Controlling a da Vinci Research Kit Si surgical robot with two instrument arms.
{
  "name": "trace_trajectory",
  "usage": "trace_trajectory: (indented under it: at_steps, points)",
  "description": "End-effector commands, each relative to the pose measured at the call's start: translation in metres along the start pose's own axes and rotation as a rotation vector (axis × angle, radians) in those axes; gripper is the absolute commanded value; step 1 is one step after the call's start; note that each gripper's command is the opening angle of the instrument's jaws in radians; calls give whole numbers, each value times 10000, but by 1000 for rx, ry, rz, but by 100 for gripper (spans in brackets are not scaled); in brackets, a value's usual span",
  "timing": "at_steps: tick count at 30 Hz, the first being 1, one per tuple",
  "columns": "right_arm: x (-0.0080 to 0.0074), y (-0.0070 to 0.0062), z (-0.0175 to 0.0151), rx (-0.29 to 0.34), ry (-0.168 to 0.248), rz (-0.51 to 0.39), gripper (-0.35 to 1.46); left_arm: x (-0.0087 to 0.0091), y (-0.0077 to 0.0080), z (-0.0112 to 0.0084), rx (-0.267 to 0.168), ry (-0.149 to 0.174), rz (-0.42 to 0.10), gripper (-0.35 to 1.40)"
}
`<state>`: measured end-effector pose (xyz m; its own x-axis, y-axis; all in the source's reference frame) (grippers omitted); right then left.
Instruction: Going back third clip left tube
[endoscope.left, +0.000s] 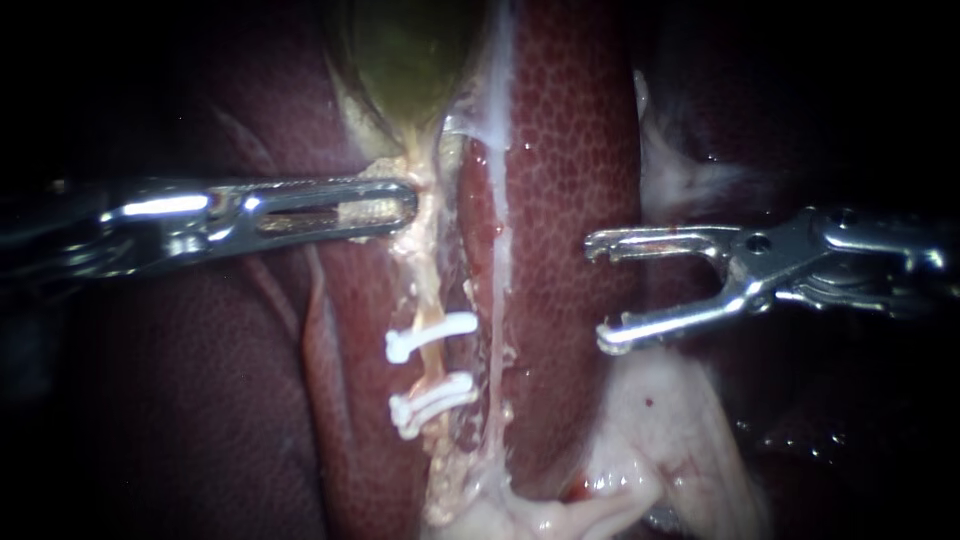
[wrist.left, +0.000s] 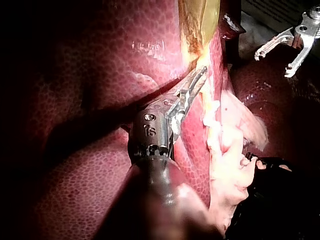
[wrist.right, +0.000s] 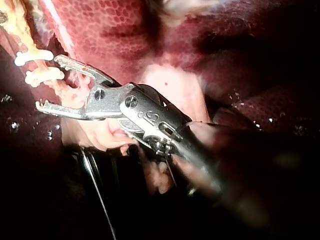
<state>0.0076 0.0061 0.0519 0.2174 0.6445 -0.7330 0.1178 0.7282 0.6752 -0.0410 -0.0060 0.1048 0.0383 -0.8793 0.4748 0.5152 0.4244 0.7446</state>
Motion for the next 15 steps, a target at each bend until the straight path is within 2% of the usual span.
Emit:
trace_trajectory:
  at_steps: [1, 15]
  points:
    - [1, -1, 0, 0, 0, 0, 60, 1, 0, 3, 2, 2, 0, -35]
    - [3, -4, 1, -1, 0, 1, 60, 0, -2, 5, 4, 3, -1, -35]
